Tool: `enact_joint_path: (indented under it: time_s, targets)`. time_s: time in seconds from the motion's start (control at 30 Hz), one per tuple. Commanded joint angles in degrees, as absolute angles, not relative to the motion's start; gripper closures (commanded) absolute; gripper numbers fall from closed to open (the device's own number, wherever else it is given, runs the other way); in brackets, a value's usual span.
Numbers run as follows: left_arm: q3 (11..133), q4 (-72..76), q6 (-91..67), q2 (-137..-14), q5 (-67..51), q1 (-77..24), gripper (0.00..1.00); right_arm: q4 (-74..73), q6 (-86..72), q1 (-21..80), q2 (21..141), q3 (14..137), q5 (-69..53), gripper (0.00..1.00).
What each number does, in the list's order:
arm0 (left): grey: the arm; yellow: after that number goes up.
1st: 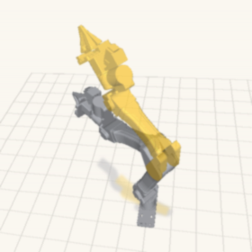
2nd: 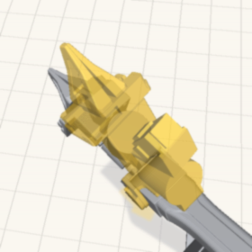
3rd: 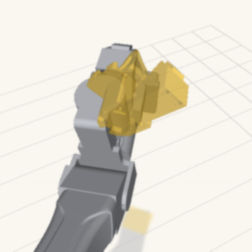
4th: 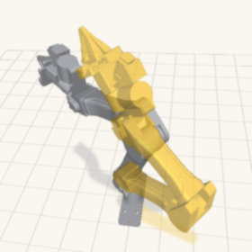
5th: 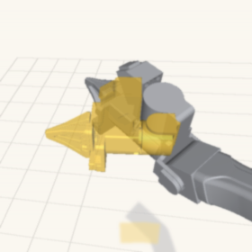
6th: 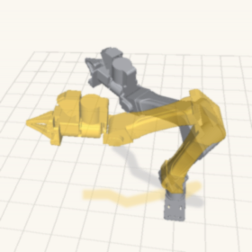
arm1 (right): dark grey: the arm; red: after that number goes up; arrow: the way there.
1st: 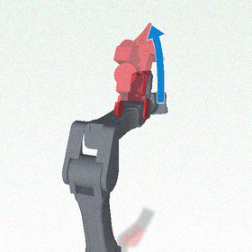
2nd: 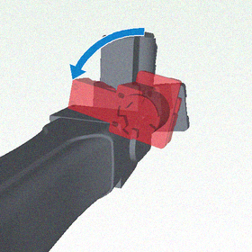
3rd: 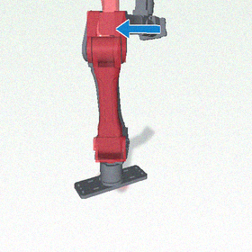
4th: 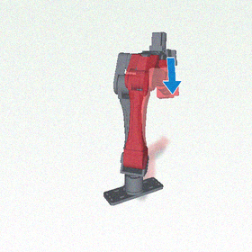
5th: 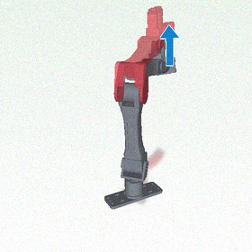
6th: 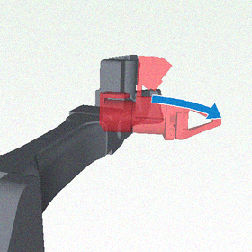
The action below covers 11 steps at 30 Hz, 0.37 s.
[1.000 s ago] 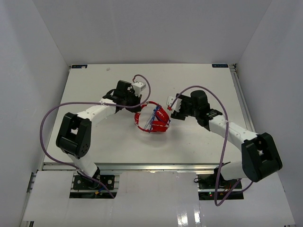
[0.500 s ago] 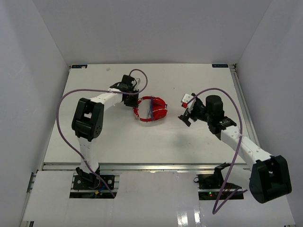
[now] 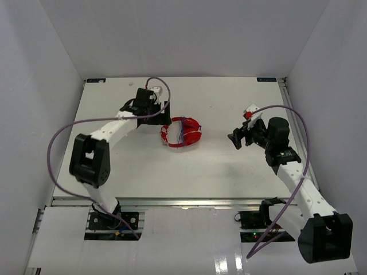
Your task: Wrap the headphones
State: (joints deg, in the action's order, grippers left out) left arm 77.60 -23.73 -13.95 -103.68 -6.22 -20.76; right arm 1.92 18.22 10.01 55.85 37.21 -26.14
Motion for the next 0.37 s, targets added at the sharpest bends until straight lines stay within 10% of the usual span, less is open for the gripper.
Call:
enact_joint_path:
  time_s: [0.0, 0.33]
  targets:
    - [65.7, -15.4, -12.4, -80.9, -13.2, -20.6, 0.02, -1.0, 6.5, 9.0, 51.3, 35.6, -14.0, 0.10]
    - [32.8, -2.8, -9.5, -43.0, -20.5, -20.6, 0.02, -5.8, 1.4, 8.1, 42.3, 33.2, -0.4, 0.10]
